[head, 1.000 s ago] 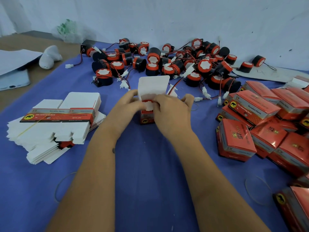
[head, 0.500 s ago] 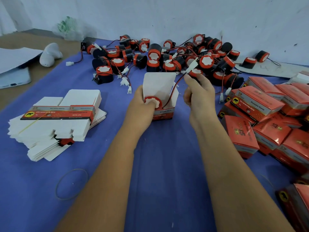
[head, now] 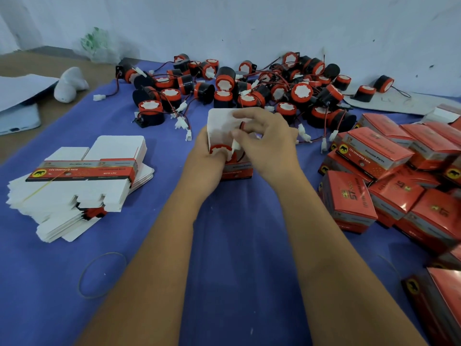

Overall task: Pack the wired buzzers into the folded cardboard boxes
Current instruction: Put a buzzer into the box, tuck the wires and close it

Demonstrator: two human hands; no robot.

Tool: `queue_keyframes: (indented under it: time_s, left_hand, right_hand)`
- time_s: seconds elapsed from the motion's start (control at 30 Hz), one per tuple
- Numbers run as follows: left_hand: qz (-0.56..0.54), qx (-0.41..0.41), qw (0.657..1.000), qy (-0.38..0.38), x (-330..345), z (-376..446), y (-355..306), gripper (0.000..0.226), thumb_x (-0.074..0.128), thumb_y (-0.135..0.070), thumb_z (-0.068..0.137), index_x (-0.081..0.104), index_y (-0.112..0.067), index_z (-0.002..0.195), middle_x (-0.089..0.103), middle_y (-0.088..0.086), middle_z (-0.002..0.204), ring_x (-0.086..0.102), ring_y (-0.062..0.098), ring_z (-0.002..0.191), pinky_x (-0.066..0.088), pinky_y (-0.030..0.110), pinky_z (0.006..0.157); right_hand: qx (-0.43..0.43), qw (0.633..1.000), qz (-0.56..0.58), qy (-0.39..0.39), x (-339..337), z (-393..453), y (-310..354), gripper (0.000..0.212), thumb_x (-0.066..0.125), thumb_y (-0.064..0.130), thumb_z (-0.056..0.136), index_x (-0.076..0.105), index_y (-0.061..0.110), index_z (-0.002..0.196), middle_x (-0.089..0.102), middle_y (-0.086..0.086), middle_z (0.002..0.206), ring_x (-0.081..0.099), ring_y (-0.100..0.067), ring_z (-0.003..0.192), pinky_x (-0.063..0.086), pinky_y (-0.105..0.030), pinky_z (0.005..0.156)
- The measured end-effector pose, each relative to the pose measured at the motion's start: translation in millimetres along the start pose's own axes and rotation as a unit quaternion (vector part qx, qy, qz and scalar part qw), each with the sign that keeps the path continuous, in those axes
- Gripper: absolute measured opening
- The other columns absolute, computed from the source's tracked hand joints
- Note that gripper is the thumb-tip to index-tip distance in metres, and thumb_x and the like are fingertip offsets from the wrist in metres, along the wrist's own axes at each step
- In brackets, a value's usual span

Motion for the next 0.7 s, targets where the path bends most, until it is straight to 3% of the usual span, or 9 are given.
queue_keyframes:
  time_s: [0.1, 0.23, 0.33, 0.4, 0.47, 0.53, 0.63, 0.7]
  left_hand:
    - [0.004, 0.003, 1.000, 0.002, 0, 0, 1, 0.048, 0.049, -0.013, 0.097, 0.041, -0.034, 0.139, 0.059, -0.022, 0.104, 0.058, -0.004, 0.091, 0.043, 0.004, 0.058]
    - [-0.005, 0.007, 1.000, -0.014, 0, 1, 2, 0.050, 0.048, -0.010, 0.097, 0.042, -0.033, 0.140, 0.059, -0.024, 0.104, 0.058, -0.001, 0.094, 0.044, 0.011, 0.065]
    - [-0.005, 0.014, 1.000, -0.017, 0, 1, 3, 0.048, 0.049, -0.010, 0.096, 0.043, -0.034, 0.138, 0.058, -0.025, 0.102, 0.058, -0.003, 0.093, 0.043, 0.009, 0.065]
    - [0.000, 0.015, 1.000, -0.013, 0, 1, 4, 0.047, 0.049, -0.011, 0.096, 0.043, -0.033, 0.139, 0.058, -0.025, 0.101, 0.058, -0.003, 0.092, 0.042, 0.008, 0.063]
    - [0.004, 0.014, 1.000, -0.010, 0, 1, 4, 0.047, 0.049, -0.013, 0.097, 0.042, -0.032, 0.140, 0.056, -0.025, 0.101, 0.056, -0.003, 0.092, 0.041, 0.006, 0.061]
    - [0.002, 0.009, 1.000, -0.008, 0, 2, 3, 0.048, 0.049, -0.014, 0.097, 0.040, -0.033, 0.141, 0.055, -0.024, 0.102, 0.055, -0.003, 0.091, 0.041, 0.007, 0.060]
    - [-0.010, 0.012, 1.000, -0.010, 1, 3, 3, 0.056, 0.051, -0.013, 0.097, 0.033, -0.031, 0.147, 0.056, -0.020, 0.107, 0.055, -0.002, 0.090, 0.043, 0.005, 0.060]
    - [-0.021, 0.006, 1.000, -0.017, 2, 3, 6, 0.068, 0.052, -0.014, 0.097, 0.019, -0.031, 0.154, 0.054, -0.021, 0.108, 0.054, -0.003, 0.088, 0.042, 0.006, 0.061]
  right_hand:
    - [-0.015, 0.998, -0.053, -0.024, 6, -6, -8, 0.023, 0.071, 0.018, 0.084, 0.060, 0.031, 0.099, 0.059, 0.020, 0.073, 0.052, -0.014, 0.104, 0.041, -0.047, 0.097]
    - [-0.072, 0.988, -0.122, -0.064, -2, -4, -18, 0.015, 0.078, 0.023, 0.079, 0.069, 0.023, 0.091, 0.056, 0.018, 0.069, 0.039, -0.005, 0.091, 0.041, -0.043, 0.093]
    - [-0.103, 0.978, -0.146, -0.104, -5, -6, -16, 0.012, 0.080, 0.023, 0.076, 0.074, 0.022, 0.086, 0.040, 0.020, 0.062, 0.023, -0.005, 0.081, 0.020, -0.021, 0.092]
    - [-0.076, 0.983, -0.142, -0.085, -3, -6, -15, 0.015, 0.077, 0.021, 0.080, 0.071, 0.026, 0.092, 0.044, 0.021, 0.067, 0.030, -0.010, 0.089, 0.016, -0.009, 0.092]
    - [-0.034, 0.992, -0.092, -0.074, -4, -4, -14, 0.022, 0.072, 0.016, 0.085, 0.061, 0.031, 0.096, 0.051, 0.021, 0.073, 0.038, -0.015, 0.097, 0.028, -0.020, 0.093]
    - [-0.025, 0.995, -0.076, -0.058, -8, -2, -13, 0.028, 0.069, 0.013, 0.086, 0.054, 0.033, 0.097, 0.057, 0.017, 0.078, 0.041, -0.017, 0.102, 0.027, -0.019, 0.087]
    - [-0.088, 0.975, -0.203, 0.005, -9, -1, -8, 0.029, 0.070, 0.010, 0.081, 0.057, 0.030, 0.096, 0.061, 0.011, 0.079, 0.042, -0.015, 0.098, 0.017, -0.023, 0.077]
    - [-0.121, 0.947, -0.294, 0.042, -3, 0, -8, 0.022, 0.068, 0.012, 0.081, 0.065, 0.031, 0.094, 0.059, 0.007, 0.083, 0.037, -0.015, 0.095, 0.013, -0.025, 0.074]
Point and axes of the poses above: each hand's wrist, its own z-axis towards the middle knuckle, its own x-axis out of the palm, y = z × x, the point moved 2 cm from there along z, towards the middle knuckle
